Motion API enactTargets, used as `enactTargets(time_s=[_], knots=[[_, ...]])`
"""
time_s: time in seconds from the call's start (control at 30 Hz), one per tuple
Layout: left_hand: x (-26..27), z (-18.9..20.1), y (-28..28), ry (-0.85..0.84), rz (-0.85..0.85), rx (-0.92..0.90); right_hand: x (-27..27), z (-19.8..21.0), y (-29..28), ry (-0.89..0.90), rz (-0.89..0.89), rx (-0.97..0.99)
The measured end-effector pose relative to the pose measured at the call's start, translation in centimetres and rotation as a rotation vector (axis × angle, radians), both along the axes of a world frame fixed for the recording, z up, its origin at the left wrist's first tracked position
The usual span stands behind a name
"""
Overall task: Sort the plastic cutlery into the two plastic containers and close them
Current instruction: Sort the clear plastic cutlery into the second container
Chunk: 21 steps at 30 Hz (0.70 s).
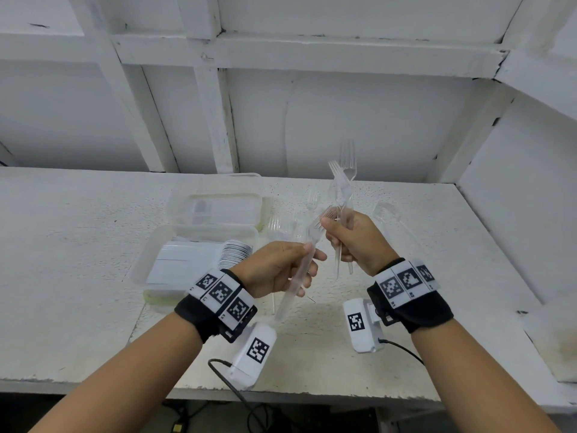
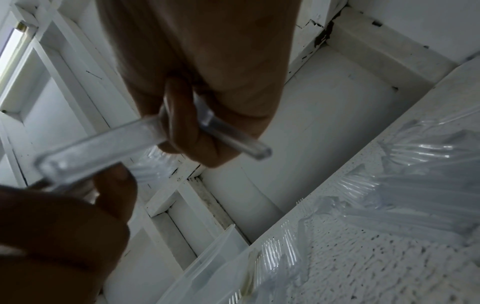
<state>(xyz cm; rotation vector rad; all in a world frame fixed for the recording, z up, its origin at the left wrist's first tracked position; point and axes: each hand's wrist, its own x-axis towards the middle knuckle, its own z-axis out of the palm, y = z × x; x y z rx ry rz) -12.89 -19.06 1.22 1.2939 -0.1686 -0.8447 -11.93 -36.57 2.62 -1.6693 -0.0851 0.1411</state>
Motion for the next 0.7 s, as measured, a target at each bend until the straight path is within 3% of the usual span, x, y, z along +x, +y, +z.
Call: enactTargets(time_s=[0.33, 0.5, 0.7], knots=[[-0.6, -0.7, -0.4, 0.142, 0.055, -0.120, -0.3, -0.6, 0.3, 0.045, 0.007, 0.044], [0.1, -0.6, -0.6, 0.077, 0.239, -0.048, -0.4, -0.5, 0.1, 0.034, -0.141, -0.034], [1.0, -1.1, -0.7, 0.061, 0.481, -0.024, -1.1, -1.0, 0.3, 0.015, -0.090, -0.115]])
